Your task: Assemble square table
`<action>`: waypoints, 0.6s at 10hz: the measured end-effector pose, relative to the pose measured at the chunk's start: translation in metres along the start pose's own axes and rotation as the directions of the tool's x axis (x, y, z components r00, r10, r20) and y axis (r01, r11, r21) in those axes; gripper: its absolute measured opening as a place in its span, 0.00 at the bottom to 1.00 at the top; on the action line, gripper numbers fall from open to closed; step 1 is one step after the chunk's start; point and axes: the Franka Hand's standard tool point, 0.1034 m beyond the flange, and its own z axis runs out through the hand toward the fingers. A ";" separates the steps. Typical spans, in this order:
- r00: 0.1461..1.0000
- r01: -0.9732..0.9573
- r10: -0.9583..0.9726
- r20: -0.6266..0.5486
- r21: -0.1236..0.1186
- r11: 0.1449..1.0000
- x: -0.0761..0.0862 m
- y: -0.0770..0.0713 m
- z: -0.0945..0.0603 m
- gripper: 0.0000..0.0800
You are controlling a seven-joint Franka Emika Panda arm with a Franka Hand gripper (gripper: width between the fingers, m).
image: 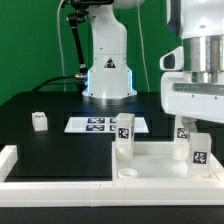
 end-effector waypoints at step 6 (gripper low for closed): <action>0.658 0.751 -0.752 -0.031 -0.047 0.659 0.024 0.004 -0.003 0.81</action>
Offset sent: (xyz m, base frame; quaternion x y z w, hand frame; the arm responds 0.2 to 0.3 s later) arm 0.0098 -0.0049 0.0032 -0.0119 -0.0333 -0.3569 0.9335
